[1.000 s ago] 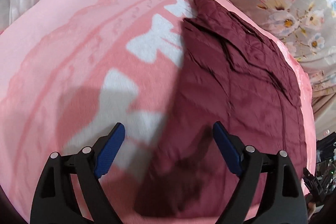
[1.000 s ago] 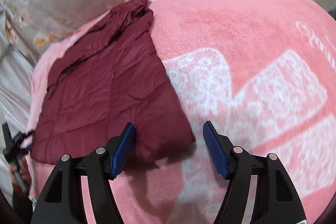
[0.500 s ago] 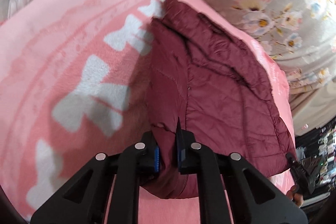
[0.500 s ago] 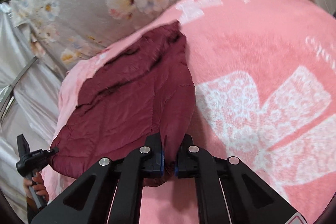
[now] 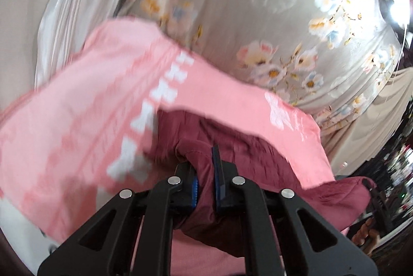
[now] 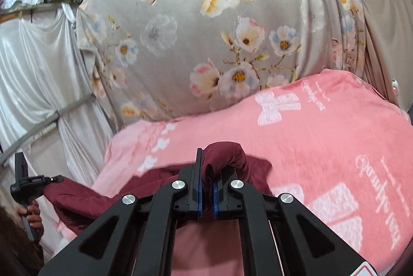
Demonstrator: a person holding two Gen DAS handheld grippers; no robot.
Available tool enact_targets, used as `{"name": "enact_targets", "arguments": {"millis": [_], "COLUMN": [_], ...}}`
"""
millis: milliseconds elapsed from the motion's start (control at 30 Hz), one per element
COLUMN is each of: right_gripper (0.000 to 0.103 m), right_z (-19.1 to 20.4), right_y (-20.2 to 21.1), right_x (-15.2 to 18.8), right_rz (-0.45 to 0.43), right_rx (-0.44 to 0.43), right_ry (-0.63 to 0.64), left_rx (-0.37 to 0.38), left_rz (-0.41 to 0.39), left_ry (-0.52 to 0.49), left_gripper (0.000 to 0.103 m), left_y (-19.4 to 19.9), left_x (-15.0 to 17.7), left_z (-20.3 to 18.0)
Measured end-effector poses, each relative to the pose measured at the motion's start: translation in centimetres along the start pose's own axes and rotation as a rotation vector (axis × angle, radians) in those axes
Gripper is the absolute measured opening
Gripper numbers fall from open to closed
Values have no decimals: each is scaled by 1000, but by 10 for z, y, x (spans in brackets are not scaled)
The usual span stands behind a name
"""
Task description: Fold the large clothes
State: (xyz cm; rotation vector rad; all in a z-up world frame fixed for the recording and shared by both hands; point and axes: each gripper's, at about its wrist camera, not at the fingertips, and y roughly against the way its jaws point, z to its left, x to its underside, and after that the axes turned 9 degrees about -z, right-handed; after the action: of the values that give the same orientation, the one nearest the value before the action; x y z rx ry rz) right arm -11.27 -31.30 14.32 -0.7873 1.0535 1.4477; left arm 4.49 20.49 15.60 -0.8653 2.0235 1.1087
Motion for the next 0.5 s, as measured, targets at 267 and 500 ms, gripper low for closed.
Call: {"name": "enact_targets", "arguments": {"millis": [267, 500], "right_gripper": [5, 5], "right_z": [-48, -73], "right_y": [-149, -246], "right_x": [12, 62], "right_rz": [100, 213], "right_rx": [157, 295], "right_ry": [-136, -109], "left_rx": [-204, -372], "left_rz": [64, 221], "left_ry": [-134, -142], "left_gripper": [9, 11], "left_y": [-142, -275], "left_x": [-27, 1], "left_z": [-14, 21]}}
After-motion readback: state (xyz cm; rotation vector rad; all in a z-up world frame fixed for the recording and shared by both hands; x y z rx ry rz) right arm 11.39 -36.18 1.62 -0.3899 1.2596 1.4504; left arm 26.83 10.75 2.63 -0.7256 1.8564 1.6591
